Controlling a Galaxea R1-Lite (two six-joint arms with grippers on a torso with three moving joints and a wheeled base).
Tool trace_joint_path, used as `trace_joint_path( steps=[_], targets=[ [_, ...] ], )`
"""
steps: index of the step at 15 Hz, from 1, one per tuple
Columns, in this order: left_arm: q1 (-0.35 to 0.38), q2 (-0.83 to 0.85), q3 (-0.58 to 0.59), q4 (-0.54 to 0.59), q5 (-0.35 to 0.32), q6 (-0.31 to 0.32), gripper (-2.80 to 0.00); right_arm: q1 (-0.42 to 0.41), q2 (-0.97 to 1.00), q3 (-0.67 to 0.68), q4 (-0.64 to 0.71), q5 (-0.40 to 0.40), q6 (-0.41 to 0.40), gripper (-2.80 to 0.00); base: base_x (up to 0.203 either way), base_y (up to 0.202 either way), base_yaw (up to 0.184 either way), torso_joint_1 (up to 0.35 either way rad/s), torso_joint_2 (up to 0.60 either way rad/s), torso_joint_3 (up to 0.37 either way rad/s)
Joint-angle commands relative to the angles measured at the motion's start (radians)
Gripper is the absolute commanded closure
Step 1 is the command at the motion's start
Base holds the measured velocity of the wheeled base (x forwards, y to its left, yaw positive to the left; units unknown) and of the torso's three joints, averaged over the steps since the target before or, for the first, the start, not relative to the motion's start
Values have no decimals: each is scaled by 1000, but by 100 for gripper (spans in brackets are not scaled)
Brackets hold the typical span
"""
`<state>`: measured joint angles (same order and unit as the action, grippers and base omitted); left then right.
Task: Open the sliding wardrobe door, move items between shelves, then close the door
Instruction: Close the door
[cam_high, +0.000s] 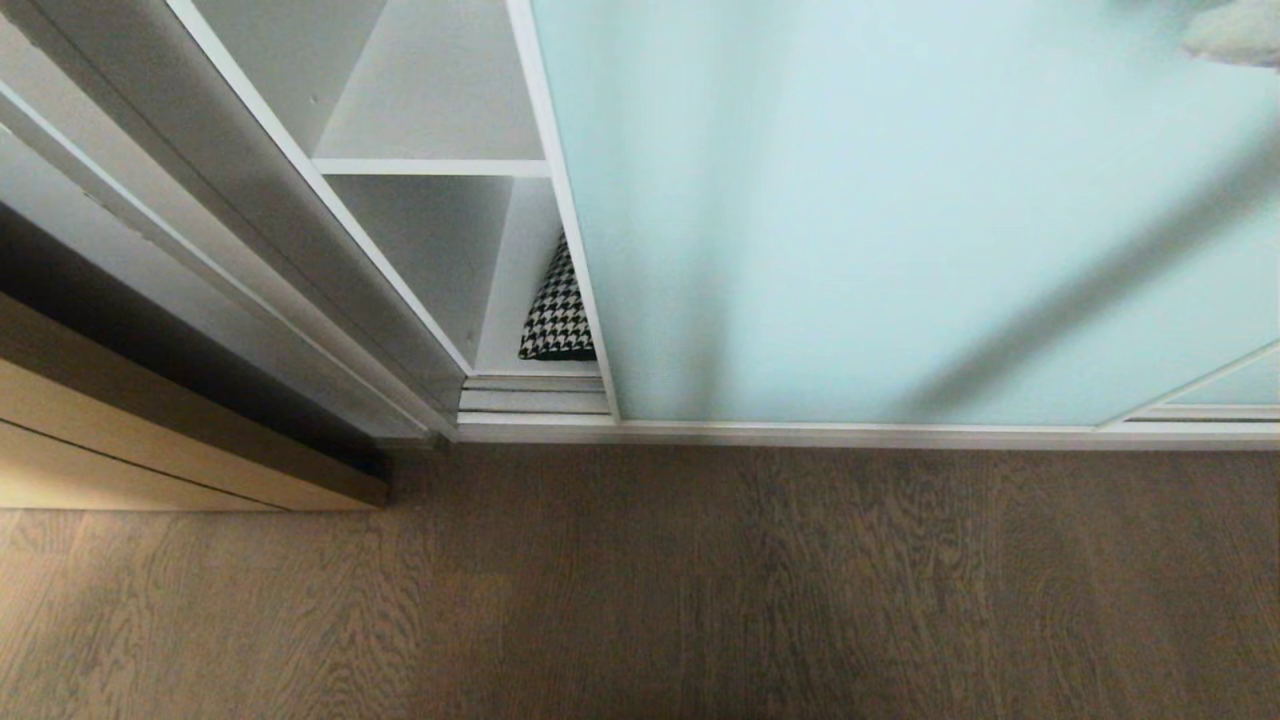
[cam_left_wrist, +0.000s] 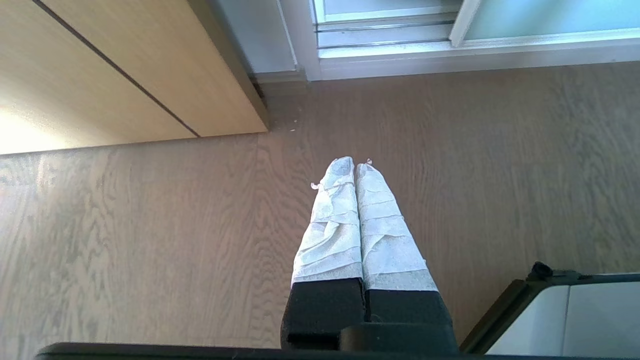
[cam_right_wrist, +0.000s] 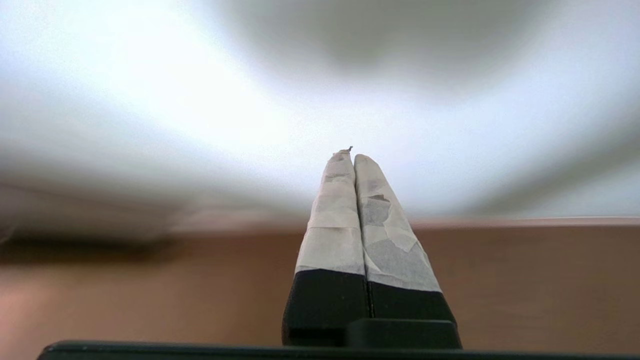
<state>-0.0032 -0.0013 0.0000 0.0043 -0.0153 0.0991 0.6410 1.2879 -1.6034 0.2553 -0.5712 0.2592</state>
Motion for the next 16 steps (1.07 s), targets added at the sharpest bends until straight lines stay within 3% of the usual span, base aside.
trace_joint_path(
  steps=[1, 3, 6, 10, 12, 14, 16],
  targets=[
    [0, 1, 2, 0, 0, 1, 0, -271, -67, -1, 0, -7, -46, 0, 0, 0, 0, 0, 0, 0],
    [0, 1, 2, 0, 0, 1, 0, -554, -77, -21, -6, 30, -72, 0, 0, 0, 0, 0, 0, 0],
    [0, 1, 2, 0, 0, 1, 0, -989, -88, -45, -37, 200, -88, 0, 0, 0, 0, 0, 0, 0],
    [0, 1, 2, 0, 0, 1, 0, -1436, -53, -46, -165, 343, -98, 0, 0, 0, 0, 0, 0, 0],
    [0, 1, 2, 0, 0, 1, 0, -1586, 36, -7, -314, 383, -103, 0, 0, 0, 0, 0, 0, 0],
    [0, 1, 2, 0, 0, 1, 0, -1651, 138, 32, -447, 400, -112, 0, 0, 0, 0, 0, 0, 0],
    [0, 1, 2, 0, 0, 1, 0, -1676, 244, 30, -499, 411, -120, 0, 0, 0, 0, 0, 0, 0]
  ],
)
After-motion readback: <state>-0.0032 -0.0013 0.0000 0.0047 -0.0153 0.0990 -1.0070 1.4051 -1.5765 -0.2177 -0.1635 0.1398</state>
